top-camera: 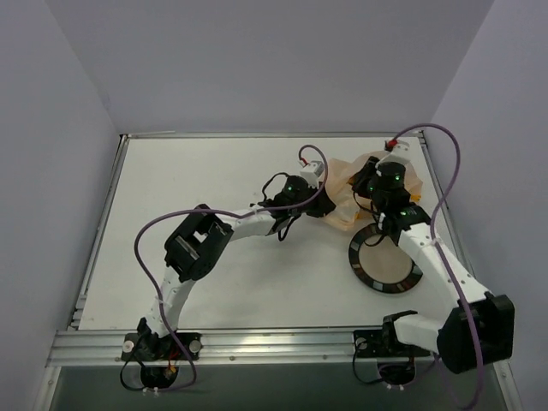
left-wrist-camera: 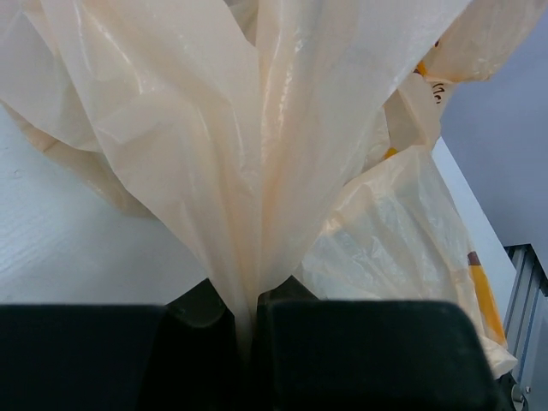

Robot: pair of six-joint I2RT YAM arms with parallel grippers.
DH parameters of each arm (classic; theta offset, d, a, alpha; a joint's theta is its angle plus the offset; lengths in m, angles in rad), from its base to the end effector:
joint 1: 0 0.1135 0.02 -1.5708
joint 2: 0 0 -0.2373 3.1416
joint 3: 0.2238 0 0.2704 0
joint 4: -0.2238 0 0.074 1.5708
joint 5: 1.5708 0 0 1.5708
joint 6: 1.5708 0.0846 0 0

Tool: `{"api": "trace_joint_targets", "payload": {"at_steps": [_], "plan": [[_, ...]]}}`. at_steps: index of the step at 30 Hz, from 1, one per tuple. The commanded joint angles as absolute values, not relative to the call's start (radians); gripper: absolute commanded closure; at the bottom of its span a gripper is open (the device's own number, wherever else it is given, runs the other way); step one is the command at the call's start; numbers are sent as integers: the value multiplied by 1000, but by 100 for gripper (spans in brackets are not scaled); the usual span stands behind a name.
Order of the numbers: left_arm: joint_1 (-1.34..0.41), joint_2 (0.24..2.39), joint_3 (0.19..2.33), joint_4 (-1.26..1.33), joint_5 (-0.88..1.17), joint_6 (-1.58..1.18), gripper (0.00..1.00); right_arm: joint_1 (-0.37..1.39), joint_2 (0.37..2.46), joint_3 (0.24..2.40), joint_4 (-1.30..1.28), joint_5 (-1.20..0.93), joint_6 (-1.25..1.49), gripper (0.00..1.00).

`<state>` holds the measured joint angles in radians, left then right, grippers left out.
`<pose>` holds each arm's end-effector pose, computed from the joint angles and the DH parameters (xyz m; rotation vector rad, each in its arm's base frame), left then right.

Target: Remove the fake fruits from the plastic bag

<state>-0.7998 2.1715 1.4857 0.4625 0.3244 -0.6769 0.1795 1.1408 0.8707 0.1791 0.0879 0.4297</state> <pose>0.3615 -0.4108 0.1546 0.3795 1.9587 -1.3025 0.3445 0.0550 0.3023 0.2757 1.6532 0.3882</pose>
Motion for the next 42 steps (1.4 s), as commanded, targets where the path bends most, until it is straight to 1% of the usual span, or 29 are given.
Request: {"api": "trace_joint_targets", "payload": {"at_steps": [1, 3, 6, 11, 13, 14, 15, 17, 18, 19, 21, 26, 27, 29, 30, 36, 40, 41, 42], "plan": [[-802, 2071, 1468, 522, 311, -657, 98, 233, 1253, 903, 113, 138, 359, 79], [-802, 2060, 1451, 522, 299, -647, 98, 222, 1304, 923, 136, 134, 339, 87], [-802, 2060, 1434, 515, 299, -643, 98, 187, 1441, 981, 137, 97, 296, 89], [-807, 2068, 1433, 497, 284, -617, 98, 78, 1549, 1009, 160, 58, 302, 89], [-810, 2080, 1440, 489, 285, -611, 98, 61, 1589, 1020, 158, 81, 301, 83], [-811, 2085, 1442, 485, 285, -607, 97, 61, 1594, 1017, 155, 128, 310, 79], [-813, 2088, 1440, 482, 285, -601, 98, 58, 1603, 1011, 156, 144, 314, 69], [-822, 2089, 1440, 479, 278, -595, 98, 41, 1615, 994, 156, 150, 322, 59], [-825, 2094, 1440, 476, 276, -589, 98, 34, 1632, 989, 160, 152, 330, 52], [-830, 2097, 1443, 476, 275, -588, 98, 28, 1641, 986, 160, 153, 330, 51], [-839, 2108, 1447, 477, 279, -588, 98, 28, 1660, 982, 163, 156, 328, 41], [-850, 2121, 1453, 483, 282, -591, 98, 25, 1672, 977, 167, 196, 340, 28], [-851, 2126, 1451, 488, 282, -591, 98, 25, 1680, 976, 167, 199, 347, 22], [-853, 2131, 1451, 491, 282, -594, 98, 23, 1698, 982, 169, 189, 356, 20], [-853, 2135, 1451, 494, 284, -595, 98, 23, 1721, 985, 172, 184, 360, 17], [-853, 2138, 1437, 494, 278, -583, 98, 21, 1798, 1019, 187, 161, 387, 15], [-853, 2148, 1437, 495, 271, -583, 98, 20, 1798, 1012, 192, 155, 396, 15], [-854, 2151, 1437, 500, 273, -584, 98, 18, 1796, 1008, 190, 159, 396, 12], [-854, 2155, 1439, 500, 275, -591, 98, 17, 1790, 1006, 189, 166, 397, 5]]}}
